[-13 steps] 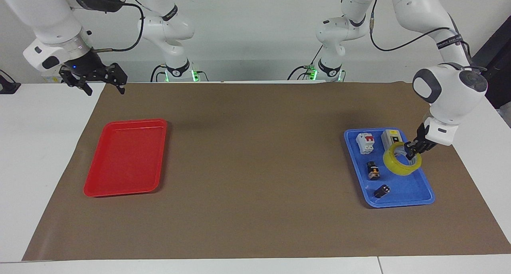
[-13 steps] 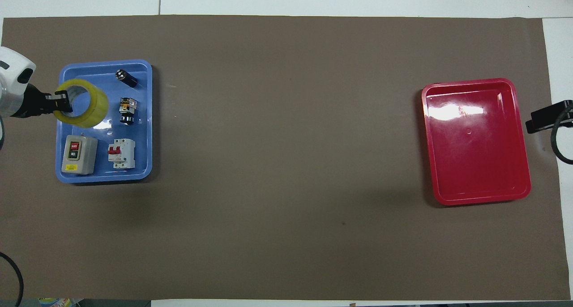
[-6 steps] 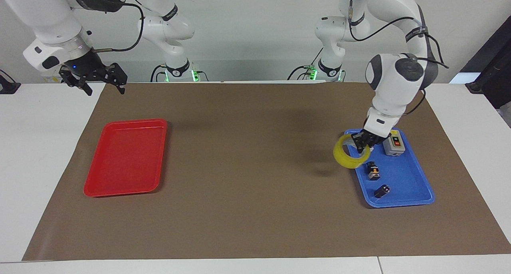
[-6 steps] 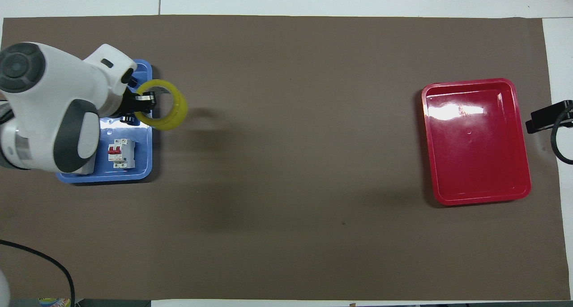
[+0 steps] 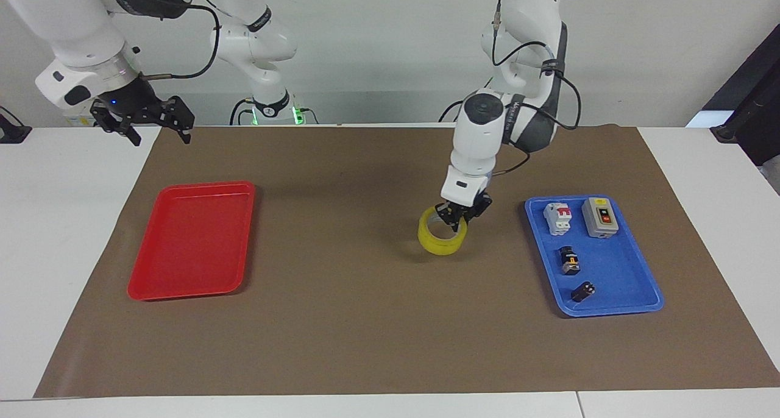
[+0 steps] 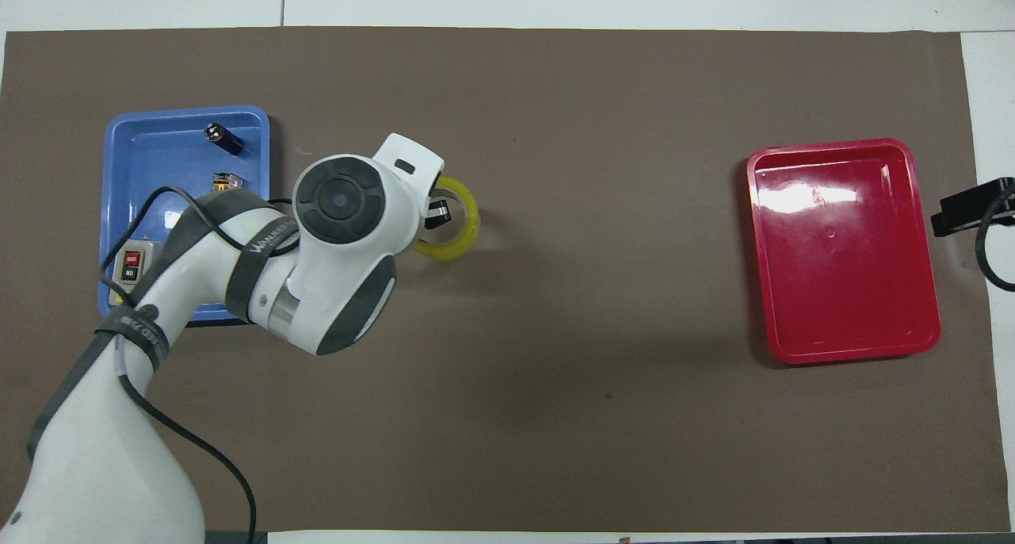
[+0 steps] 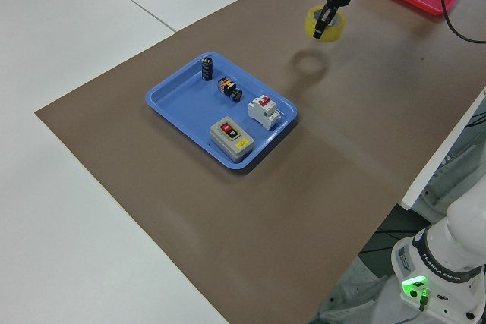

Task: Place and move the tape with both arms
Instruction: 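Lift the tape with the left gripper and carry it to table center, then release the tape with the left gripper while the right gripper reaches in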

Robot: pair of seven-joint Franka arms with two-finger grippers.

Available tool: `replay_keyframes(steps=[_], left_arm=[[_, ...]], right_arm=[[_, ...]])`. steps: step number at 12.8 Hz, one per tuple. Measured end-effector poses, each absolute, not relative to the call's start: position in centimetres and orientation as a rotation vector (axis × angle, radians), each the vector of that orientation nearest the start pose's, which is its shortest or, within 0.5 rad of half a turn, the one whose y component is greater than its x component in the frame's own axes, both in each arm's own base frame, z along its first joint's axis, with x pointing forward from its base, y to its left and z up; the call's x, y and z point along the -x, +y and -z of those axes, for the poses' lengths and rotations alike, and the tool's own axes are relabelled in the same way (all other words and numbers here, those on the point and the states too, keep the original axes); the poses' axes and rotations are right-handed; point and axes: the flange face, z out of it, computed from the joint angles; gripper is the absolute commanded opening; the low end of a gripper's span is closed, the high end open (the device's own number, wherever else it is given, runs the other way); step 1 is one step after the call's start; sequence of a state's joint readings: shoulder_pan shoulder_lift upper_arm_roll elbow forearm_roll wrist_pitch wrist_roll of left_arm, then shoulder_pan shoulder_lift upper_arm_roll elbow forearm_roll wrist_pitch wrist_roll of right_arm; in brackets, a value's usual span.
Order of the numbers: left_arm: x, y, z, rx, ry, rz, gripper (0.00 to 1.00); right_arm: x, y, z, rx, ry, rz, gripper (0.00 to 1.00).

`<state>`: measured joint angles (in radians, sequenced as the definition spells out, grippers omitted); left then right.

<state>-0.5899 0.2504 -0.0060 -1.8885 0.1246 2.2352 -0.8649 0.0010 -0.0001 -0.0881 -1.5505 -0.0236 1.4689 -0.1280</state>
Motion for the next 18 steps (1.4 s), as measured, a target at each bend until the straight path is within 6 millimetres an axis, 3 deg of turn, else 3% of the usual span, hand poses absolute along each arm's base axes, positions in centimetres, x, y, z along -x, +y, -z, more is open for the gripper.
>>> replay_keyframes(steps=[3, 6, 7, 8, 9, 11, 14, 15, 18], left_arm=[[-50.9, -40.6, -35.9, 3.094, -0.310, 0.248, 0.00], [-51.0, -42.9, -32.7, 3.118, -0.269, 0.269, 0.00], [-51.1, -43.1, -31.6, 3.122, -0.264, 0.271, 0.22], [-51.1, -43.0, -31.0, 3.120, -0.263, 0.266, 0.72], [-51.2, -43.0, -30.8, 3.119, -0.264, 0.265, 1.00], [-51.5, -42.7, -31.3, 3.120, -0.274, 0.276, 1.00], [-52.3, -40.4, -35.4, 3.122, -0.322, 0.315, 1.00], [-52.4, -38.5, -37.6, 3.118, -0.315, 0.325, 1.00], [-52.6, -29.6, -43.6, 3.081, -0.202, 0.295, 1.00]], right_arm=[[-54.1, -5.0, -62.5, 3.153, -0.062, -0.132, 1.00], [-54.1, -5.0, -62.5, 3.153, -0.062, -0.132, 1.00], [-54.1, -5.0, -62.5, 3.153, -0.062, -0.132, 1.00], [-54.1, -5.0, -62.5, 3.153, -0.062, -0.132, 1.00], [-54.1, -5.0, -62.5, 3.153, -0.062, -0.133, 1.00], [-54.1, -4.9, -62.5, 3.151, -0.088, -0.137, 1.00], [-54.2, -4.0, -62.3, 3.150, -0.124, -0.142, 1.00], [-54.2, -3.8, -62.2, 3.149, -0.129, -0.145, 1.00], [-54.0, -3.9, -61.3, 3.146, -0.128, -0.172, 1.00]])
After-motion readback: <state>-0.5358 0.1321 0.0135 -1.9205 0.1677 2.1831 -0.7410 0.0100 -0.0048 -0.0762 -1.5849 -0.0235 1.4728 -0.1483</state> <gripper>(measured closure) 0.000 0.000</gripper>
